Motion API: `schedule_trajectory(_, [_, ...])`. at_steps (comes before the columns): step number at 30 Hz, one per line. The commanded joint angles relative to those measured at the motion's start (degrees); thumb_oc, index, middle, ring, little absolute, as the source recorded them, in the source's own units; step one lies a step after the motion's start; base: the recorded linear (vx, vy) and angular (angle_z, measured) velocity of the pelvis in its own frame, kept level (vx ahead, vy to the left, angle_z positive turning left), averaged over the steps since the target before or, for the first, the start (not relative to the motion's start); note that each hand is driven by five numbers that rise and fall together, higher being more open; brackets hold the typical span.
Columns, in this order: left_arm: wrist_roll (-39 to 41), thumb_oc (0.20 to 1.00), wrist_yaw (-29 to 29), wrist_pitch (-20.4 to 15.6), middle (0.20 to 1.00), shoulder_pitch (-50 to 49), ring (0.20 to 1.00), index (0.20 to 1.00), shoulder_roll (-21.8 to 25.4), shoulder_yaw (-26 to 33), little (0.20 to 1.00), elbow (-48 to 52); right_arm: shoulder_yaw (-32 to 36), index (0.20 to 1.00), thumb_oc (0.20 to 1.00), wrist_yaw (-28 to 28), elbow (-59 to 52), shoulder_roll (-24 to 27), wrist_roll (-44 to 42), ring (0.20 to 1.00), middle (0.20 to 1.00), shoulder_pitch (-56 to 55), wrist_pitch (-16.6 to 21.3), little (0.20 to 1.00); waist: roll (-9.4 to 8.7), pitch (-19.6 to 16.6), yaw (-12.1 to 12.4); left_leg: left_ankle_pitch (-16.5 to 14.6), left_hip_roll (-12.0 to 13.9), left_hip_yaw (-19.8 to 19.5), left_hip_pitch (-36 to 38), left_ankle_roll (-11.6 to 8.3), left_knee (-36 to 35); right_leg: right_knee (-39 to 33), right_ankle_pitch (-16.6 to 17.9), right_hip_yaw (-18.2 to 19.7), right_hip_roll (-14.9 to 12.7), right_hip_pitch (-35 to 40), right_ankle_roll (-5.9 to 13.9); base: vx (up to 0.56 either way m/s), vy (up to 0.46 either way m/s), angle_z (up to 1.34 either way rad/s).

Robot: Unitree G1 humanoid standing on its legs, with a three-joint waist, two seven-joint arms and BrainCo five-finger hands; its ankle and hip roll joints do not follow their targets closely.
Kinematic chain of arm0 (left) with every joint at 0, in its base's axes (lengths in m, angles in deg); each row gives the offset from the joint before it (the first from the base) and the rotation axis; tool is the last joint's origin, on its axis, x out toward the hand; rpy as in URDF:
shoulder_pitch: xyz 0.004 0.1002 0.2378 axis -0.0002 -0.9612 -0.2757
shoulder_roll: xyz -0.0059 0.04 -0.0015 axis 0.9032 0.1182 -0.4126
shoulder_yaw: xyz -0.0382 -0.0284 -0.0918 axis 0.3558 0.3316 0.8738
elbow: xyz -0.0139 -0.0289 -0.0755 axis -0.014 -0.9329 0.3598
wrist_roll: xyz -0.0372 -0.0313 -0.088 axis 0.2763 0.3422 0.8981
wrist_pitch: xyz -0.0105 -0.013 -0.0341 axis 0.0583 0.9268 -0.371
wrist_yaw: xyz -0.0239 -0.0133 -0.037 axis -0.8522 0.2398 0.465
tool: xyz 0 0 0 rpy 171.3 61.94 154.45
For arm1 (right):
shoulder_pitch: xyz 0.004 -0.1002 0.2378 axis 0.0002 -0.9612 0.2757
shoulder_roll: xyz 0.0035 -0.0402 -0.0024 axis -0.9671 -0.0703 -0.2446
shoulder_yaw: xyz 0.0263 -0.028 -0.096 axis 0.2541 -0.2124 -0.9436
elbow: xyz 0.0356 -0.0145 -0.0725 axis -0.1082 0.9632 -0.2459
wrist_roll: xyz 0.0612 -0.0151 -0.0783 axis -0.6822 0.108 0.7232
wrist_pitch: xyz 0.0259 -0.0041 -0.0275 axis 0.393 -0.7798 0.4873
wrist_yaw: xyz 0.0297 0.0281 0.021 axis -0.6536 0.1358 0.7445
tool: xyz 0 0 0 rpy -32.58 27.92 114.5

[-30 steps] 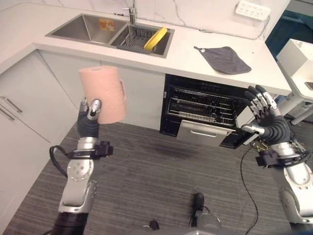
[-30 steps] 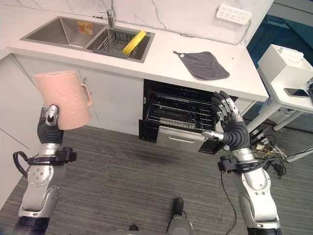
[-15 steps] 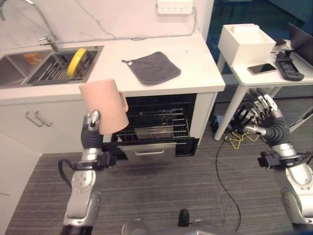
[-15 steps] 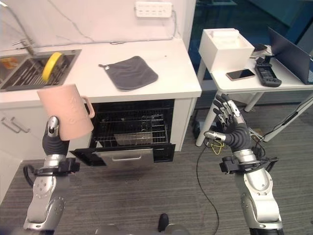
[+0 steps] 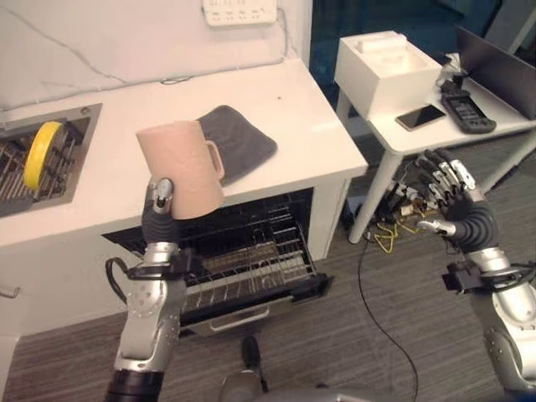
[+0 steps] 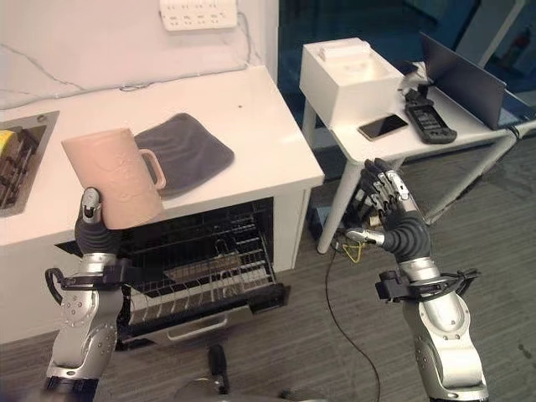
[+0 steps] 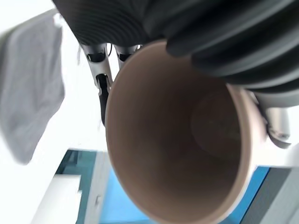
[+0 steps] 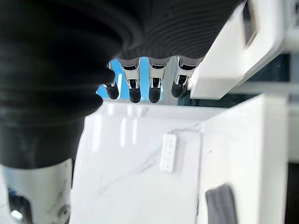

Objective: Place the dishes in the dishwasher.

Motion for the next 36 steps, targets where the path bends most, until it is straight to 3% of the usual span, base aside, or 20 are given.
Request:
schedule_trajectory(1, [1.4, 0.2, 0.1, -2.3, 0.2, 1.3, 0.2, 0.2, 3.6, 3.0, 0.2, 3.9, 0.4, 1.0, 1.0, -1.8, 0.5, 0.6, 2.1, 1.0, 1.0, 4.8, 1.8, 1.0, -1.59, -2.7, 3.6, -7.4, 5.6, -0.6, 5.7, -6.55, 0.6, -3.2, 5.2, -0.4, -10.4, -6.2, 7.15, 0.06, 0.257, 0.65])
schedule_trajectory(4, [1.7, 0.2, 0.2, -1.4, 0.2, 1.5, 0.2, 0.2, 3.6, 2.7, 0.2, 4.7, 0.0, 1.0, 1.0, -2.5, 0.9, 0.6, 2.7, 1.0, 1.0, 5.1, 1.5, 1.0, -2.38, -2.9, 4.7, -8.0, 4.3, -1.3, 5.3, -5.21, 0.6, -0.8, 5.7, -1.1, -11.3, -6.5, 7.43, 0.04, 0.217, 0.53])
schedule_trajectory(6, [1.2, 0.2, 0.7, -1.1, 0.2, 1.6, 0.2, 0.2, 3.9, 2.6, 0.2, 5.0, -0.2, 1.0, 1.0, -2.1, 1.1, 0.2, 2.2, 1.0, 1.0, 4.8, 1.7, 1.0, -2.78, -2.5, 5.1, -8.3, 3.6, -2.0, 5.3, -3.83, 0.6, 7.3, 7.5, -0.2, -11.5, -9.9, 7.24, 0.04, 0.153, 0.48])
schedule_trajectory(7, [1.0, 0.2, 0.9, -1.2, 0.2, 1.5, 0.2, 0.2, 3.9, 2.6, 0.2, 5.1, -0.3, 1.0, 1.0, -1.9, 1.1, 0.2, 2.1, 1.0, 1.0, 4.7, 1.8, 1.0, -2.76, -2.5, 5.0, -8.3, 3.6, -2.1, 5.3, -3.7, 0.6, 7.9, 7.2, 0.2, -11.2, -10.6, 7.1, 0.06, 0.049, 0.15])
schedule_trajectory(10, [0.8, 0.2, 0.4, -1.4, 0.2, 3.1, 0.2, 0.2, 4.8, 1.9, 0.2, 5.1, -0.3, 1.0, 1.0, -1.2, 1.6, 0.8, 1.8, 1.0, 1.0, 4.3, 3.2, 1.0, -2.78, -2.1, 3.9, -8.6, 4.1, -3.6, 5.1, -4.27, 0.6, 0.5, 4.3, 3.5, -5.6, -11.7, 5.1, 0.1, -0.152, 0.15])
schedule_trajectory(13, [0.9, 0.2, 0.7, -1.5, 0.2, 2.6, 0.2, 0.2, 4.5, 1.4, 0.2, 5.6, 0.2, 1.0, 1.0, -1.5, 0.8, 1.3, 1.4, 1.0, 1.0, 3.8, 2.8, 1.0, -2.82, -1.7, 4.2, -7.2, 4.2, -3.9, 4.5, -4.41, 0.6, 0.1, 4.8, 3.7, -4.7, -11.6, 4.14, 0.04, -0.236, 0.4])
schedule_trajectory(15, [1.4, 0.2, 1.2, -1.9, 0.2, 2.1, 0.2, 0.2, 3.9, 0.7, 0.2, 5.6, -1.1, 1.0, 1.0, -2.0, 1.0, 1.2, 1.6, 1.0, 1.0, 4.7, 2.5, 1.0, -2.38, -1.4, 4.6, -6.1, 5.5, -3.9, 3.9, -5.66, 0.6, -0.8, 3.8, 3.9, -3.1, -11.0, 2.52, 0.05, -0.32, 0.27])
schedule_trajectory(19, [4.4, 0.2, 4.3, -2.3, 0.2, 0.9, 0.2, 0.2, 4.2, 0.5, 0.2, 6.8, 0.1, 1.0, 1.0, -4.0, 1.1, 3.3, 0.7, 1.0, 1.0, 4.3, 1.0, 1.0, -2.09, -0.9, 4.6, -4.9, 6.9, -1.1, 0.5, -8.3, 5.5, -4.1, 4.0, 1.4, -3.3, -8.4, 1.4, 0.0, -0.214, 0.65])
schedule_trajectory(20, [5.2, 0.2, 4.5, -2.4, 0.2, 1.0, 0.2, 0.2, 4.3, 0.2, 0.2, 7.0, 0.5, 1.0, 1.0, -4.3, 1.4, 3.8, 0.9, 1.0, 1.0, 4.3, 1.2, 1.0, -2.02, -0.7, 4.0, -4.7, 8.0, 1.9, -0.6, -8.87, 7.3, -4.5, 4.4, 0.1, -3.6, -8.0, 1.43, -0.19, -0.011, 0.91])
schedule_trajectory(21, [6.2, 0.2, 5.2, -3.5, 0.2, 2.3, 0.2, 0.2, 3.9, -1.4, 0.2, 6.5, 0.7, 1.0, 1.0, -5.0, 2.2, 4.4, 1.8, 1.0, 1.0, 5.4, 1.7, 1.0, -1.88, -0.2, 2.2, -4.4, 11.7, 6.8, -0.8, -9.73, 11.0, -4.8, 5.0, -2.3, -4.4, -8.2, 1.15, -0.17, 0.038, 0.71])
schedule_trajectory(22, [6.1, 0.2, 5.2, -4.0, 0.2, 2.6, 0.2, 0.2, 3.8, -1.8, 0.2, 6.2, 0.5, 1.0, 1.0, -5.1, 2.6, 4.5, 2.1, 1.0, 1.0, 5.9, 2.0, 1.0, -1.84, -0.2, 1.8, -4.6, 12.4, 6.8, -0.4, -9.84, 11.9, -4.8, 5.2, -2.5, -4.5, -8.3, 1.09, -0.19, 0.161, 1.08])
schedule_trajectory(24, [5.6, 0.2, 3.6, -5.9, 0.2, 2.3, 0.2, 0.2, 3.5, -2.1, 0.2, 6.5, -0.3, 1.0, 1.0, -4.0, 3.5, 5.3, 2.2, 1.0, 1.0, 8.5, 1.7, 1.0, -1.16, -1.2, 1.5, -6.5, 11.2, 1.2, 3.6, -9.23, 7.8, -4.7, 5.6, 0.6, -4.9, -9.8, 1.54, -0.09, 0.349, 0.86])
schedule_trajectory(27, [5.6, 0.2, 2.9, -5.1, 0.2, 3.2, 0.2, 0.2, 2.9, -1.9, 0.2, 5.9, -0.3, 1.0, 1.0, -3.0, 3.5, 4.5, 3.1, 1.0, 1.0, 8.1, 1.6, 1.0, 0.25, -3.3, 0.6, -6.0, 12.2, 2.4, 7.8, -9.96, 0.6, -5.0, 5.5, 0.4, -6.1, -10.0, 3.2, 0.01, 0.387, -0.65])
schedule_trajectory(29, [5.6, 0.2, 2.9, -4.7, 0.2, 4.0, 0.2, 0.2, 2.8, -2.4, 0.2, 5.1, 0.2, 1.0, 1.0, -3.2, 3.2, 4.0, 2.9, 1.0, 1.0, 7.8, 1.0, 1.0, 0.54, -4.3, 0.2, -6.9, 11.8, 2.5, 7.9, -10.2, 0.6, -5.0, 6.6, -1.2, -8.2, -10.2, 5.05, -0.03, 0.44, -0.02])
schedule_trajectory(34, [4.1, 0.2, 3.9, -1.8, 0.2, 6.6, 0.2, 0.2, 3.4, -2.0, 0.2, 5.2, 0.4, 1.0, 1.0, -3.5, 1.3, 2.1, 4.0, 1.0, 1.0, 7.0, 0.0, 1.0, -1.32, -3.7, 1.1, -9.4, 8.3, 1.3, 8.5, -8.01, 0.6, -1.0, 9.5, -4.2, -13.8, -12.4, 8.34, -0.05, 0.349, 0.49])
schedule_trajectory(36, [3.4, 0.2, 4.2, -1.5, 0.2, 7.0, 0.2, 0.2, 3.6, -2.1, 0.2, 5.5, 0.1, 1.0, 1.0, -4.0, 1.2, 1.6, 3.9, 1.0, 1.0, 7.2, 0.2, 1.0, -1.67, -3.5, 1.5, -9.6, 8.2, 1.4, 8.5, -7.4, 0.6, -0.7, 9.9, -4.5, -13.9, -12.5, 8.38, -0.07, 0.085, 0.13])
